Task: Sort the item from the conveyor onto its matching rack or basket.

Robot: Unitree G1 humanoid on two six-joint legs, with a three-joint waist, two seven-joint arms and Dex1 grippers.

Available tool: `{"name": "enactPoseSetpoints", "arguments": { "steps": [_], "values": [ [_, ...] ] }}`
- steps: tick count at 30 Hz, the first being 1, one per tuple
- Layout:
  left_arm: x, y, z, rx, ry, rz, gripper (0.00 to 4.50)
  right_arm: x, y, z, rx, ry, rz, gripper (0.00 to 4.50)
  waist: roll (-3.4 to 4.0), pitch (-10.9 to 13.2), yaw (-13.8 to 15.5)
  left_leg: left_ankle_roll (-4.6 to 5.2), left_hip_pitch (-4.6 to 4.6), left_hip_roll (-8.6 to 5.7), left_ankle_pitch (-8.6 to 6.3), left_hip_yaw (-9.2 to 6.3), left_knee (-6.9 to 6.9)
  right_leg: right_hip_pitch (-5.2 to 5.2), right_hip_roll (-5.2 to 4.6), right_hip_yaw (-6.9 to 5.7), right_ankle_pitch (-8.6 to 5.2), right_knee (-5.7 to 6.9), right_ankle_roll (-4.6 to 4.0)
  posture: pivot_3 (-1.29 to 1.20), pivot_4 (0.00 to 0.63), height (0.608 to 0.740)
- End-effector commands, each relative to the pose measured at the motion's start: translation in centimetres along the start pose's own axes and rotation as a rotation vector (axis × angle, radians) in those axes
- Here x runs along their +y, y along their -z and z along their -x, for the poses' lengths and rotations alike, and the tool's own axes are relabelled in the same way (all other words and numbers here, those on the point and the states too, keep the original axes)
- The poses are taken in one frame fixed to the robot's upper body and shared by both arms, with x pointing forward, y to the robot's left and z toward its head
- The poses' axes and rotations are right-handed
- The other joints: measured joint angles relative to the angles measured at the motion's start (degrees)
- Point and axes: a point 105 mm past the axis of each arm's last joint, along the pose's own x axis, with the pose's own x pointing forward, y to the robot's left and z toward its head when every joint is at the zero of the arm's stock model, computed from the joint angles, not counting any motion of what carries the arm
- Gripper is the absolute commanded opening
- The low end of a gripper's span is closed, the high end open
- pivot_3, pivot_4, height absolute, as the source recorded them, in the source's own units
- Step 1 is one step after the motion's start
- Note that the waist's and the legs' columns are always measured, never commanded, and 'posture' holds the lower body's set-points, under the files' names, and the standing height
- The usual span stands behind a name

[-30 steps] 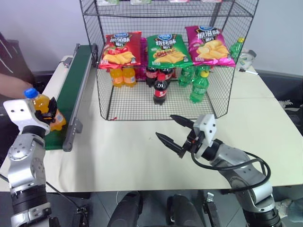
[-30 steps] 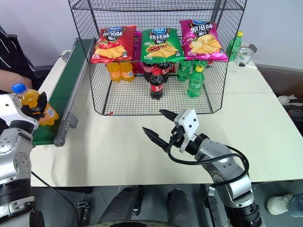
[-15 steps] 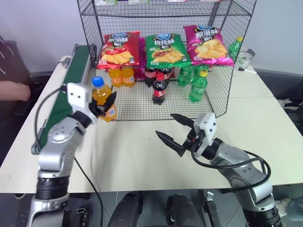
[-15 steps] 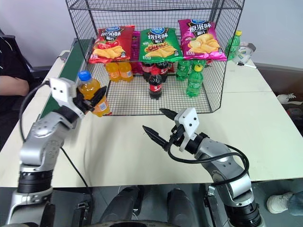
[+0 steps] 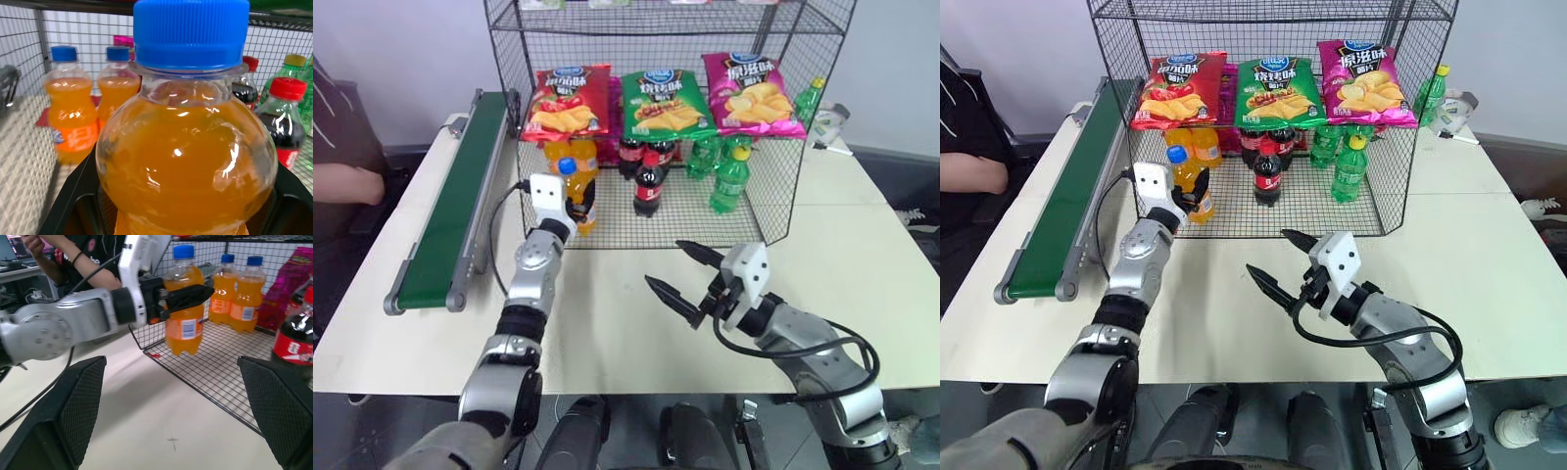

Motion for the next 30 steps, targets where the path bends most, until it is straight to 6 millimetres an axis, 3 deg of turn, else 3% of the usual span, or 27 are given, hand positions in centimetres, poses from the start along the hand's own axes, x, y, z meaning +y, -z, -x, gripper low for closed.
{"name": "enactPoseSetpoints", "arguments": {
  "steps": [1, 18, 22, 30],
  "values": [
    [0.3, -1.5, -1.5, -0.067, -0.031, -0.047, 2.55, 0.2, -1.1, 0.2, -0.044, 0.006, 0.039, 4.50, 0.00, 0.00, -0.12, 0.00, 0.00, 0.00, 0.00, 0.00, 0.00, 0.00, 0.05, -0.01, 0.00, 0.01, 0.00, 0.00, 0.150, 0.740],
    [0.7, 1.3, -1.7, 0.034, -0.066, -0.029, 2.55, 0.3, -1.3, 0.1, -0.049, 0.014, 0.044, 4.50, -0.01, 0.00, -1.00, 0.02, 0.00, -0.06, 0.00, -0.02, 0.09, 0.05, 0.08, -0.04, 0.03, 0.08, 0.07, 0.00, 0.150, 0.740],
    [0.9, 1.3, -1.6, 0.033, -0.058, -0.018, 4.43, 0.3, -1.4, 0.0, -0.051, 0.012, 0.047, 4.50, -0.02, 0.00, -1.00, 0.02, 0.01, -0.06, 0.00, -0.02, 0.10, 0.06, 0.08, -0.04, 0.03, 0.09, 0.07, 0.00, 0.150, 0.740],
    [1.3, 0.0, -1.0, -0.052, -0.002, 0.007, 4.43, 0.4, -1.4, 0.0, -0.053, 0.009, 0.044, 4.50, -0.01, 0.00, -1.09, 0.02, 0.02, -0.06, 0.01, -0.02, 0.11, 0.06, 0.09, -0.03, 0.03, 0.12, 0.06, 0.00, 0.150, 0.740]
  ]
}}
